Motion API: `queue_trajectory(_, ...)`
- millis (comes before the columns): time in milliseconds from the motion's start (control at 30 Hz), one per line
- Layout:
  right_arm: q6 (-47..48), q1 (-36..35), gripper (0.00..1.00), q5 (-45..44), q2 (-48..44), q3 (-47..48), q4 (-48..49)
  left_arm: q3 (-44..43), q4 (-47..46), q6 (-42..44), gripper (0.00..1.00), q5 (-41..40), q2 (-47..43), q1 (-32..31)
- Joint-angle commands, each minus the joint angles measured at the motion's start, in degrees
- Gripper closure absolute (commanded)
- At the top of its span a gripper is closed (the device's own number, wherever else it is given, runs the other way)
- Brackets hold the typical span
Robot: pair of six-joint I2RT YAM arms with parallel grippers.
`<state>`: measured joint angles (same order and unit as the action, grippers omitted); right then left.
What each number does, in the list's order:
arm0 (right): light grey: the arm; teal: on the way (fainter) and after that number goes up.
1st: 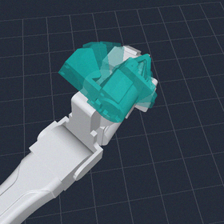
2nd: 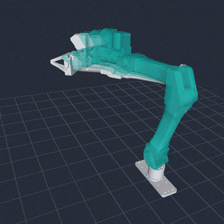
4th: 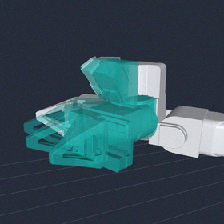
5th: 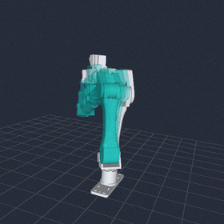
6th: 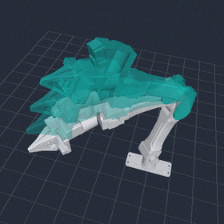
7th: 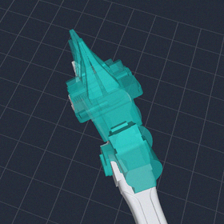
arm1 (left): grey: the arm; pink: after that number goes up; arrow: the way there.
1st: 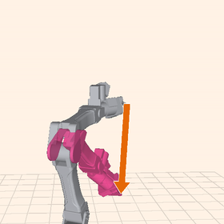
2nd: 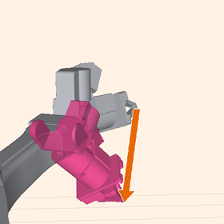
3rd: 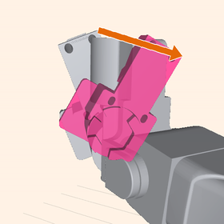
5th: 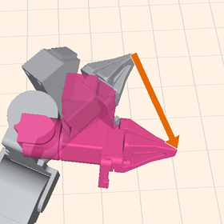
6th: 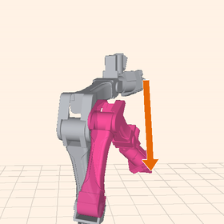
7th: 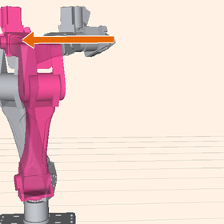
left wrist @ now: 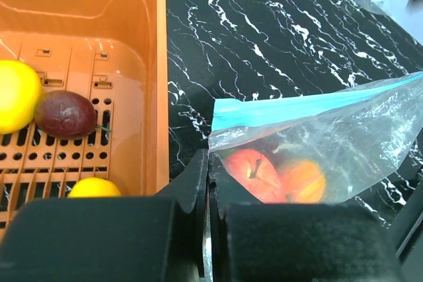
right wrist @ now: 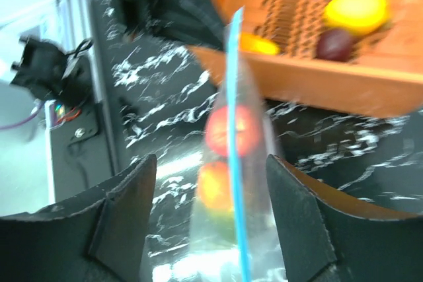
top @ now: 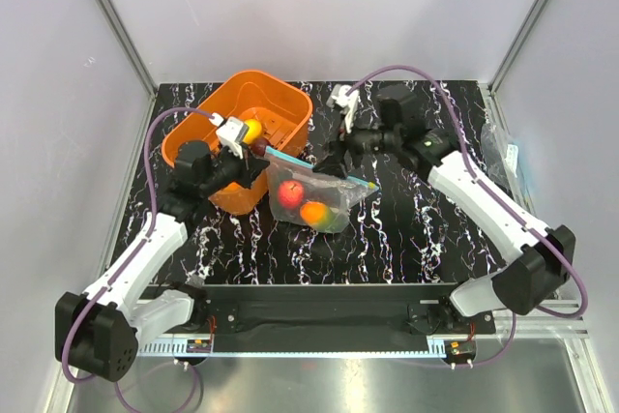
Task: Place the food in the zip-top bag and seal the zipper
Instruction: Reset both arms
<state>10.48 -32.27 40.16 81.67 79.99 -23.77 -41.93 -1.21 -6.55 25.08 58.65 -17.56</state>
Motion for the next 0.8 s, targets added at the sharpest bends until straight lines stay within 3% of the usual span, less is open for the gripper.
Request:
queue_trajectory(0, -0.29, -1.83, 0.27, 2.11, 1.04, 2.54, -3.21, -4.12, -2.83, 2.33, 1.00, 0.23, 0.85, -0.19)
queue_trajectory(167, -0.10, -2.44, 0.24, -2.61, 0.69, 1.05, -3.83, -4.82, -2.57, 2.50, 0.99, 0.14, 1.29, -0.19)
queue_trajectory(200, -0.81, -2.36, 0.19, -3.85, 0.69, 1.05, -3.39, -5.00, -2.22, 2.33, 0.91, -0.38, 1.46, -0.19)
queue_trajectory(233, -3.68, -2.36, 0.13, -5.69, 0.34, 1.05, -3.04, -5.26, -1.78, 1.81, 0.72, -0.99, 1.64, -0.19)
queue_trajectory(300, -7.47, -2.36, 0.02, -12.28, 0.25, 1.84, -2.77, -6.14, -0.81, 1.54, 0.58, -2.05, 1.38, -0.19)
queue_trajectory(333, -11.58, -2.36, 0.00, -14.91, 0.33, 3.15, -3.03, -6.40, -0.55, 0.58, 0.45, -2.49, 1.12, -0.19)
queue_trajectory(533, -24.61, -2.36, 0.00, -36.63, 0.95, 12.72, -12.60, -10.10, 7.88, -4.95, 0.33, -9.95, -4.68, -0.10)
queue_trajectory(667, -27.70, -2.36, 0.00, -50.58, -2.73, 12.65, -16.22, -9.84, 14.99, -12.16, 0.01, -23.27, -10.56, -0.19)
queue_trajectory(733, -29.19, -2.36, 0.00, -55.17, -4.32, 11.34, -17.45, -10.27, 17.98, -17.93, 0.01, -29.53, -14.61, -0.10)
queue_trajectory(767, -29.72, -2.36, 0.00, -59.80, -5.98, 10.72, -17.80, -10.80, 22.26, -20.50, 0.01, -37.13, -15.84, -0.19)
